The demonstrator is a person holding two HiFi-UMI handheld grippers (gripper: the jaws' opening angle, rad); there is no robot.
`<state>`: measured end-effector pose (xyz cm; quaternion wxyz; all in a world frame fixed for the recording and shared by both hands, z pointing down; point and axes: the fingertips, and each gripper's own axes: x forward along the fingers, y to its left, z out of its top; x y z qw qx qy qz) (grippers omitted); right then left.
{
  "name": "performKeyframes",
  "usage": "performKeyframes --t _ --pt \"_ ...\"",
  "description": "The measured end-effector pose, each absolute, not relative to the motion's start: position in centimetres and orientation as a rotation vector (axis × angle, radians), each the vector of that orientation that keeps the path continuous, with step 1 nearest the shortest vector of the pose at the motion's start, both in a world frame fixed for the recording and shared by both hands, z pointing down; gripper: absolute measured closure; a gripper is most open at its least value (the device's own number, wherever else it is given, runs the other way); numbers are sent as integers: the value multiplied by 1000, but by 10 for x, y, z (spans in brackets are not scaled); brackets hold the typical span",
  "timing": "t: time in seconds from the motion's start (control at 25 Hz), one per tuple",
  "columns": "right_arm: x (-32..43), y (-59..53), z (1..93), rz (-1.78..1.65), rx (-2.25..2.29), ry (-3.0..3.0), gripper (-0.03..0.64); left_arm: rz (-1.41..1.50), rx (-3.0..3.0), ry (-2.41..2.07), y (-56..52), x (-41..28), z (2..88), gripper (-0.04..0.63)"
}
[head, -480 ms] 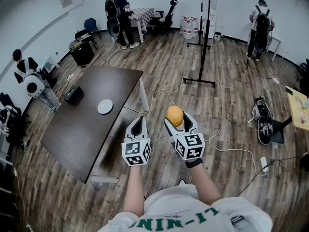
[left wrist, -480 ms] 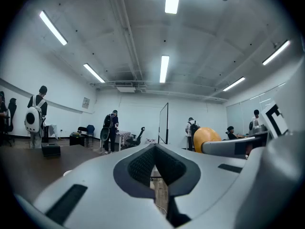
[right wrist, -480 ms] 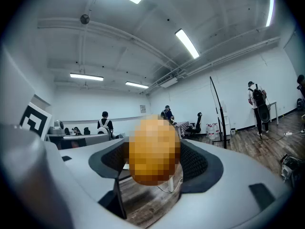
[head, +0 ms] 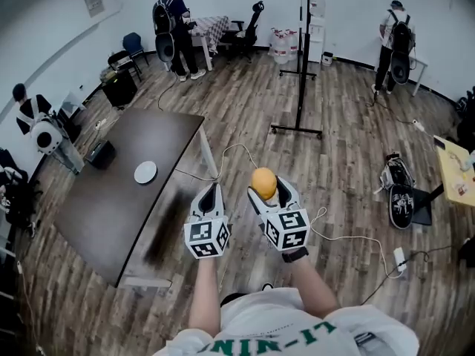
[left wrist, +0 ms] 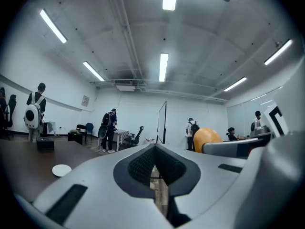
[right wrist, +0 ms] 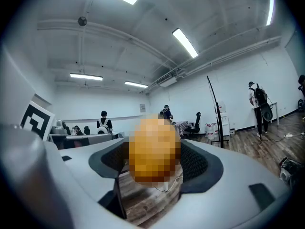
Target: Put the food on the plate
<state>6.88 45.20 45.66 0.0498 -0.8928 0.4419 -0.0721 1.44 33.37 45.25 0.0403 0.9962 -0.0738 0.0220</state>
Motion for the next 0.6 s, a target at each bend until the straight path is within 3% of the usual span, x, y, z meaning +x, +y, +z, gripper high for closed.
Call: performKeyframes --t 0.6 --pt "96 394 488 -362 -2593 1431 275 135 2979 -297 287 54 484 584"
